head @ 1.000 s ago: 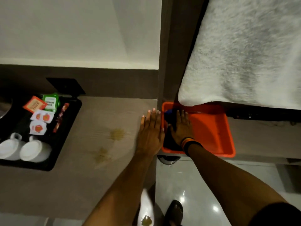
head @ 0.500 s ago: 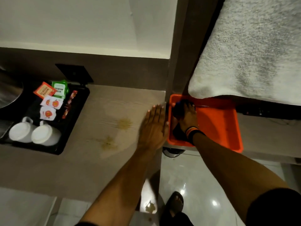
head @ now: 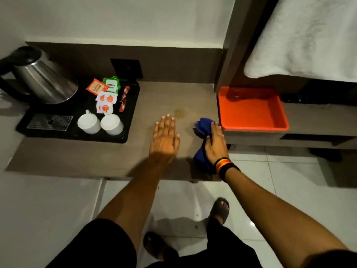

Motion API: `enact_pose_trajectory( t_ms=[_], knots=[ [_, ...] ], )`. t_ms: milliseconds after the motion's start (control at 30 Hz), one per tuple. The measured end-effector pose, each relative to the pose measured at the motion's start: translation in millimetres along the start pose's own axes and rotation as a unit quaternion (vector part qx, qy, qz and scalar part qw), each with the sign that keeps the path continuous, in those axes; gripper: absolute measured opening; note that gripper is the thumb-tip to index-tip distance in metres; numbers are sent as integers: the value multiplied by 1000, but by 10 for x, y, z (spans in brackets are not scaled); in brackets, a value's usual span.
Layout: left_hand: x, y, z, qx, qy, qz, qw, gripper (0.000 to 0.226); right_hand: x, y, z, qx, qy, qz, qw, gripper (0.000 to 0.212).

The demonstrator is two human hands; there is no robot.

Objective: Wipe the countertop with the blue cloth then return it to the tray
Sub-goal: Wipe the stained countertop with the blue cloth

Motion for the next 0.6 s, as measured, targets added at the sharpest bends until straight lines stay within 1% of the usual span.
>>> enact_pose_trajectory(
  t_ms=[33,133,167,233,300,367,433,500,600],
  knots=[
    [-24,-128,-91,1,6,13,1000,63,115,-131,-12,3,-32,-12,999,57],
    [-39,-449,-357,-8,18,93,996,54,395,-357,6,-1,-133,-51,990,61],
    [-25,-494,-453,-24,18,95,995,54,445,-377,11,-9,-147,-52,988,65],
    [13,-549,-672,-85,6,59,995,58,549,-353,12,-33,-173,-41,984,71],
    [83,-619,-860,-125,6,49,991,61,657,-306,9,-55,-218,-17,974,68],
    [148,-679,-966,-136,11,56,989,61,768,-241,-3,-62,-252,19,965,61],
    [221,-689,-1012,-145,14,61,987,63,904,-88,-75,-61,-250,39,966,56],
    [262,-680,-1015,-154,9,63,986,65,1007,82,-173,-73,-234,34,969,53],
    [222,-681,-989,-161,4,58,985,66,963,121,-208,-92,-146,26,985,49]
  ],
)
Point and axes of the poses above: each hand's wrist, its own y-axis towards the middle knuckle, its own x-axis out of the palm, z = x × y, the point moved 2 cm from there along y, towards the middle knuckle, and after that the axes turned 6 degrees about z, right-handed, at the moved point
